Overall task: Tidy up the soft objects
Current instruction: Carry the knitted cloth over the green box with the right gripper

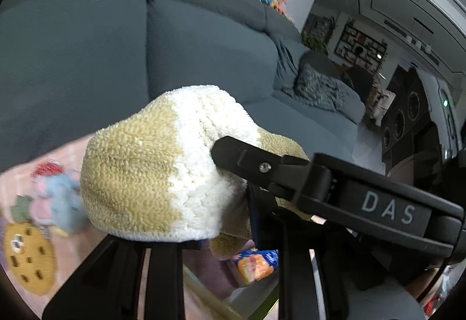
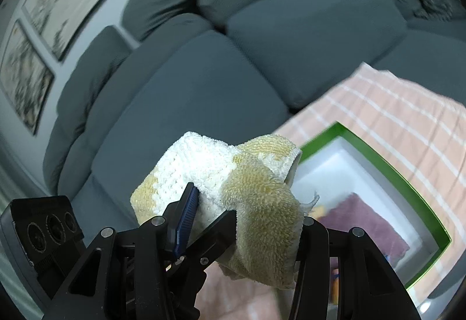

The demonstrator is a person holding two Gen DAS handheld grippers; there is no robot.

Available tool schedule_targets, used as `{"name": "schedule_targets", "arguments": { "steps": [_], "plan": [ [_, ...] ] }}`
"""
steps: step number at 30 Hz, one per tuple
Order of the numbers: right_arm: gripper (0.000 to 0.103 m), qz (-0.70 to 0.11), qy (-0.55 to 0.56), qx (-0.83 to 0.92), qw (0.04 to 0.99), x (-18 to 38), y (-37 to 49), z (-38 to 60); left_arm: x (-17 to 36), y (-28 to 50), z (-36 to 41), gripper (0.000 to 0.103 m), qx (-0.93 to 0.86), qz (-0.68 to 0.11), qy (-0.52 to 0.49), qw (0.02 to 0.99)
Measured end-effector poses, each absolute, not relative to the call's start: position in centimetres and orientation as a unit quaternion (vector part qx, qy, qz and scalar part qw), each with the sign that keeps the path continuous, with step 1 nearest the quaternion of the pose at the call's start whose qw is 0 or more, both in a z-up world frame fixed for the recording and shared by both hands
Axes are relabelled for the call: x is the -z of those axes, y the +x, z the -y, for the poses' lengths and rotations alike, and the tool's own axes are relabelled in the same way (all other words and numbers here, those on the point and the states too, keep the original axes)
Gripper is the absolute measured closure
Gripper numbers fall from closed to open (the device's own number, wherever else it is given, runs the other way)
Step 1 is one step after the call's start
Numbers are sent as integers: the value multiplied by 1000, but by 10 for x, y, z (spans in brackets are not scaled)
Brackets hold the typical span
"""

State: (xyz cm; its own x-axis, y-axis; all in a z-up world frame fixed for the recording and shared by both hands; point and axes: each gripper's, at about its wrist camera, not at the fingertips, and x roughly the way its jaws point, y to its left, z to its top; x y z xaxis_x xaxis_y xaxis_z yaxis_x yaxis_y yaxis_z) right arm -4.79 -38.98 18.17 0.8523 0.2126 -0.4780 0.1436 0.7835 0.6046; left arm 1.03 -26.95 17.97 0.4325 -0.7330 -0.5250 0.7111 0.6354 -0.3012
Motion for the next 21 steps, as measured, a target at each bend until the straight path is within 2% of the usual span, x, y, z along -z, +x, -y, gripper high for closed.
{"name": "schedule_targets", "arguments": {
  "steps": [7,21],
  "plan": [
    [53,-301,371,29,878,-140,-49,431,-136,25,305,86,456,-384,-31,802],
    [53,-352,390,124,842,-98,-43,456,-93,32,338,86,452,-463,-18,763]
  ]
}}
